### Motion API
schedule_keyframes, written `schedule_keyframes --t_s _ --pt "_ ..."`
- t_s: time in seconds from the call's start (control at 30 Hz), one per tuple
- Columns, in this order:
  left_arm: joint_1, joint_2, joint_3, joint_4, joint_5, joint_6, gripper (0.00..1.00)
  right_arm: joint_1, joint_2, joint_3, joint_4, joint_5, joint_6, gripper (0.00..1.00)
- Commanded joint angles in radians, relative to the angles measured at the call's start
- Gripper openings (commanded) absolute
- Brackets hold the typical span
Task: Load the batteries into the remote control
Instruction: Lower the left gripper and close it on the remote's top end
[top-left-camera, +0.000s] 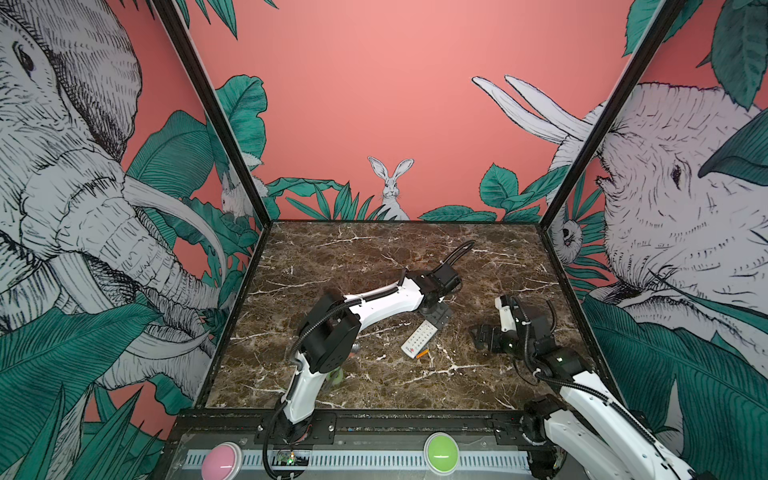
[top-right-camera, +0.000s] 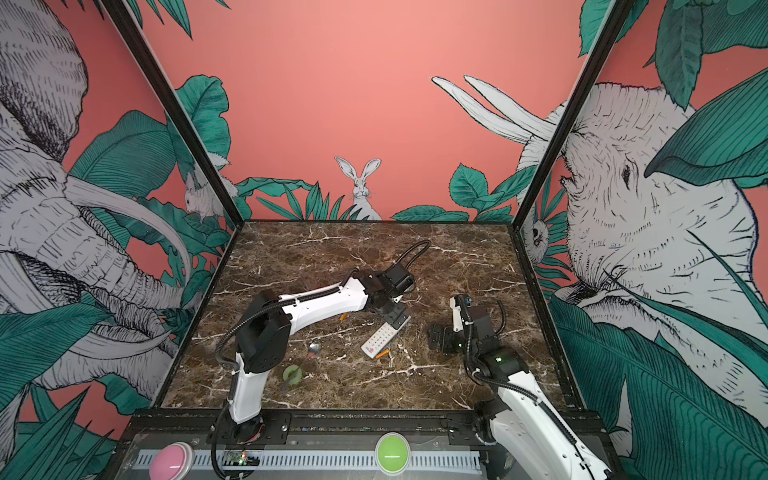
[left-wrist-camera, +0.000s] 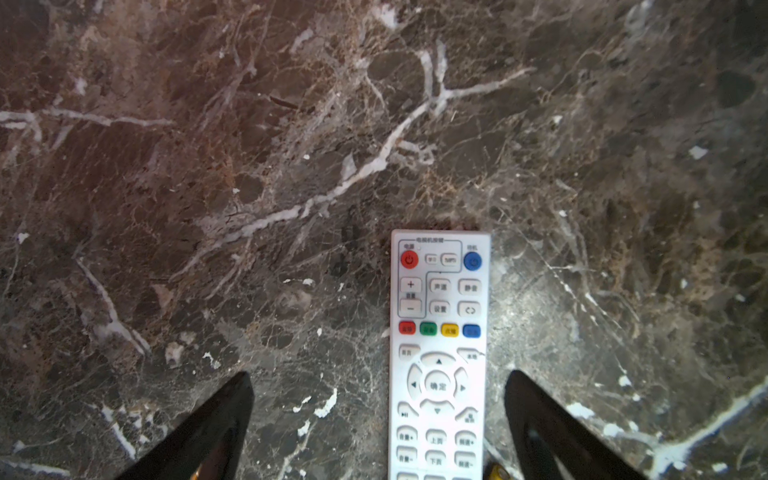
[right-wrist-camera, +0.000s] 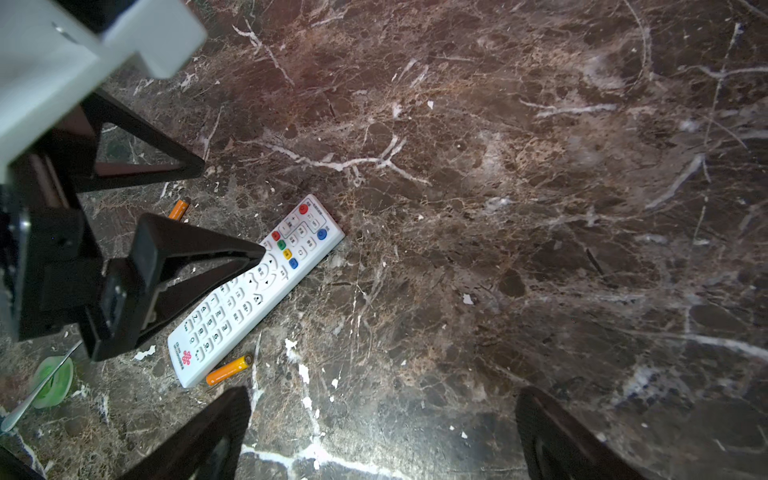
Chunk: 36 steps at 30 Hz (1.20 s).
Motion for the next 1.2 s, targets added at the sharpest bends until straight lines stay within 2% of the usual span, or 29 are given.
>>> schedule_keyframes --t_s 0.0,0.4,1.17 --pt "-0.017 0.014 0.047 -0.046 -0.003 0.013 0.93 0.002 -0.025 0.008 -0.026 0.027 -0.005 0.99" --pt "-0.046 0.095 0.093 -0.082 -0.026 0.010 0.89 0.000 -0.029 -0.014 -0.006 0.028 0.000 0.99" --pt "-0.049 0.135 0.042 -0.088 -0.041 -0.027 0.81 -0.019 -0.036 0.018 -0.047 0.045 -0.028 0.99"
